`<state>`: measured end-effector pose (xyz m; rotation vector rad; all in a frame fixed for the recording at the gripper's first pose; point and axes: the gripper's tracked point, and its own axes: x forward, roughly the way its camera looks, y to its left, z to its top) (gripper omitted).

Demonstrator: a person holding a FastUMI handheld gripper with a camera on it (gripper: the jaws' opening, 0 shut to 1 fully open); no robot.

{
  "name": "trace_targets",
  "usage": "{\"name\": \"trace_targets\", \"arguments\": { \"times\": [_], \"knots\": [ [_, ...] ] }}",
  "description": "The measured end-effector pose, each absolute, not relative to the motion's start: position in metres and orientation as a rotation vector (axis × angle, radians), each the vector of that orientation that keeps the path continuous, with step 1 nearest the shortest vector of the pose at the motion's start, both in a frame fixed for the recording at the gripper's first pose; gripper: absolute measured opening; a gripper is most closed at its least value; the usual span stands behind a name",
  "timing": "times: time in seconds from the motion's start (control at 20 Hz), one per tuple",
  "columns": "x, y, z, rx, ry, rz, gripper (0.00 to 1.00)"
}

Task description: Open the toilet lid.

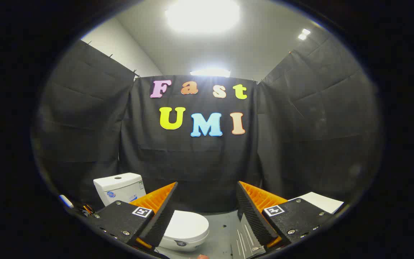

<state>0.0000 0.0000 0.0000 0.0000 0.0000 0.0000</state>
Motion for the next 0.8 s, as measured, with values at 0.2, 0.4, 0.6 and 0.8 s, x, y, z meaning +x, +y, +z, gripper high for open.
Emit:
{"name": "trace_targets", "arguments": {
  "times": [0.2,0.4,0.6,0.8],
  "knots": [
    [0.001,0.002,-0.019,0.001,0.038,0.015,0.97],
    [0.007,0.007,-0.031,0.006,0.057,0.025,0.97],
    [0.011,0.005,-0.039,-0.011,0.066,0.028,0.97],
    [0.014,0.000,-0.046,-0.014,0.073,0.021,0.97]
  ]
}}
